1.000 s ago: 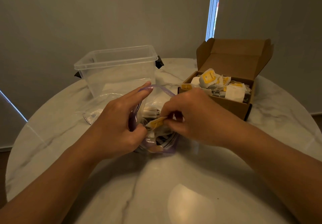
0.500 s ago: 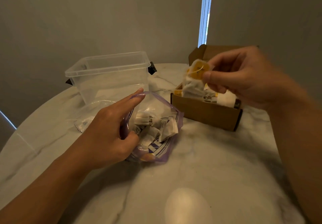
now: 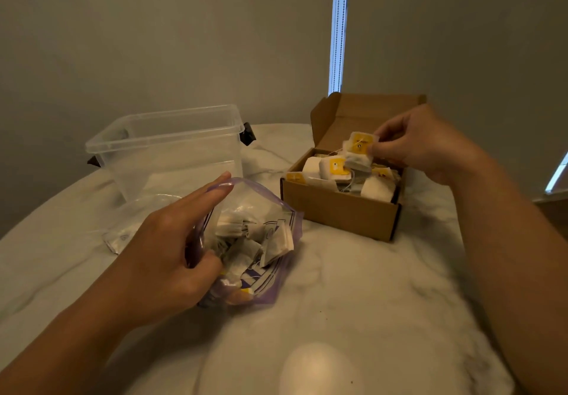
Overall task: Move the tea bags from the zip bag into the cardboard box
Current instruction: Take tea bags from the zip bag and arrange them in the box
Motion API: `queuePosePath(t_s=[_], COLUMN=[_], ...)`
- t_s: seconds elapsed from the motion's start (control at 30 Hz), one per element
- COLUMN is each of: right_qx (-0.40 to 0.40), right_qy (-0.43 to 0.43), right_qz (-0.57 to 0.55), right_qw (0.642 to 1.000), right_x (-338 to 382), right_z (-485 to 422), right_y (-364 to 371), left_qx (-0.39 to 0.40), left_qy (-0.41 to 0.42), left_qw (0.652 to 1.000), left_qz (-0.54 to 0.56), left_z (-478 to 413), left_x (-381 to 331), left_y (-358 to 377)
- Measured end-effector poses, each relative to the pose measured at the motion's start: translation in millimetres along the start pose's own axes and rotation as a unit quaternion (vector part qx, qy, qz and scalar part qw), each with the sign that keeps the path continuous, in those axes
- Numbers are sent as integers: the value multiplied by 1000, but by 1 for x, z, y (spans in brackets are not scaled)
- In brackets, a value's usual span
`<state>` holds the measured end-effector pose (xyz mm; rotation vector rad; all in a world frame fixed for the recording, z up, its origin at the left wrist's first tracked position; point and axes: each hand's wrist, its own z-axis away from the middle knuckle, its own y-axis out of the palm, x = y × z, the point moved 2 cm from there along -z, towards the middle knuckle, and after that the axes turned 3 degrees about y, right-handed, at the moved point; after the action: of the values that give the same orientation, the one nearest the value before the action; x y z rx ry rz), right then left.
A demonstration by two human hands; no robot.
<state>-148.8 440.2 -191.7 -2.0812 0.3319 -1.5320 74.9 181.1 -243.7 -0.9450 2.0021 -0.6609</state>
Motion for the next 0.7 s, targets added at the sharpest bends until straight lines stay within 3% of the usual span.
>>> queuePosePath(t_s=[0.23,0.47,0.57,0.63,0.7], right_qx=[-55,-155,-184,-166,-81], right_qy=[21,-4,-67,-131,-181], right_qz=[181,219,216,183,118], right_qw=[982,963,957,960,973], right_x=[-9,-4,11,27,45], right_z=[-8,-1,12,27,47], right_y=[0,-9,-7,2,17], left_qx=[8,15,17,19,19], left_qy=[-10,-17,-23,-28,-35], left_qw=[1000,1000,1000,999,999], left_qz=[-12,-13,-14,-17,-17], left_z=[0,0,-1,-1,-1], left_x=[1,-1,-3,-3,-3], left_y=[-1,-1,-1,-1,-2])
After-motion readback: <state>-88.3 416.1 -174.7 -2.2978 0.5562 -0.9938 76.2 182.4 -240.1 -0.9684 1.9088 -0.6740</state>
